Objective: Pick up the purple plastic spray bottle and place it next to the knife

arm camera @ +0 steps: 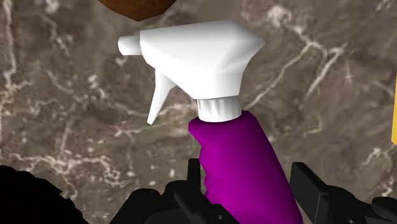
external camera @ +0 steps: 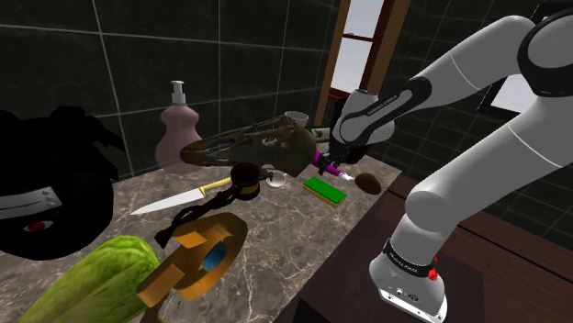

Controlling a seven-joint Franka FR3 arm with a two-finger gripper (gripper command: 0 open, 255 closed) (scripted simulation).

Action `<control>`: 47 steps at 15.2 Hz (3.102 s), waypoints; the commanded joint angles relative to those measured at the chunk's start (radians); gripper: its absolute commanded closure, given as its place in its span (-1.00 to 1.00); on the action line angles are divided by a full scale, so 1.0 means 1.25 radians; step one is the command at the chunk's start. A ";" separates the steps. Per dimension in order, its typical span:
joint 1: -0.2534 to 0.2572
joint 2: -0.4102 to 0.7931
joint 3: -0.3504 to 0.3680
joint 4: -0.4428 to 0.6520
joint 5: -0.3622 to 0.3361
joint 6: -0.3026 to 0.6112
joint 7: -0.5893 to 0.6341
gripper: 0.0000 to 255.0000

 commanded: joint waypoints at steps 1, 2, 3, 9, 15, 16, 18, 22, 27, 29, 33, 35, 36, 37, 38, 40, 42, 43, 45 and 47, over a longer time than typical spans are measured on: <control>-0.001 0.000 -0.001 0.000 0.000 -0.001 0.000 1.00; -0.001 0.000 -0.001 -0.001 0.000 -0.001 0.000 1.00; 0.000 0.003 -0.001 0.000 0.001 0.002 0.000 1.00; -0.005 -0.066 0.008 0.025 -0.001 -0.092 0.005 1.00; -0.007 -0.122 0.017 0.057 0.000 -0.181 0.007 1.00; -0.007 -0.130 0.018 0.063 0.001 -0.195 0.007 1.00; -0.007 -0.145 0.021 0.076 0.002 -0.223 0.008 1.00; -0.007 -0.172 0.026 0.104 0.004 -0.277 0.008 1.00; 0.002 -0.208 0.048 0.119 0.013 -0.329 0.029 1.00; 0.019 -0.240 0.085 0.097 0.028 -0.340 0.071 1.00; 0.064 -0.291 0.159 0.064 0.065 -0.361 0.157 1.00; 0.090 -0.310 0.198 0.054 0.086 -0.371 0.201 1.00; 0.103 -0.317 0.217 0.051 0.098 -0.375 0.223 1.00; 0.117 -0.323 0.237 0.049 0.109 -0.379 0.246 1.00; 0.130 -0.327 0.256 0.048 0.121 -0.383 0.268 1.00; 0.158 -0.330 0.296 0.050 0.144 -0.389 0.313 1.00; 0.184 -0.328 0.335 0.056 0.167 -0.394 0.359 1.00; 0.196 -0.324 0.355 0.061 0.178 -0.395 0.381 1.00; 0.219 -0.313 0.395 0.074 0.198 -0.397 0.426 1.00; 0.239 -0.297 0.434 0.091 0.217 -0.398 0.471 1.00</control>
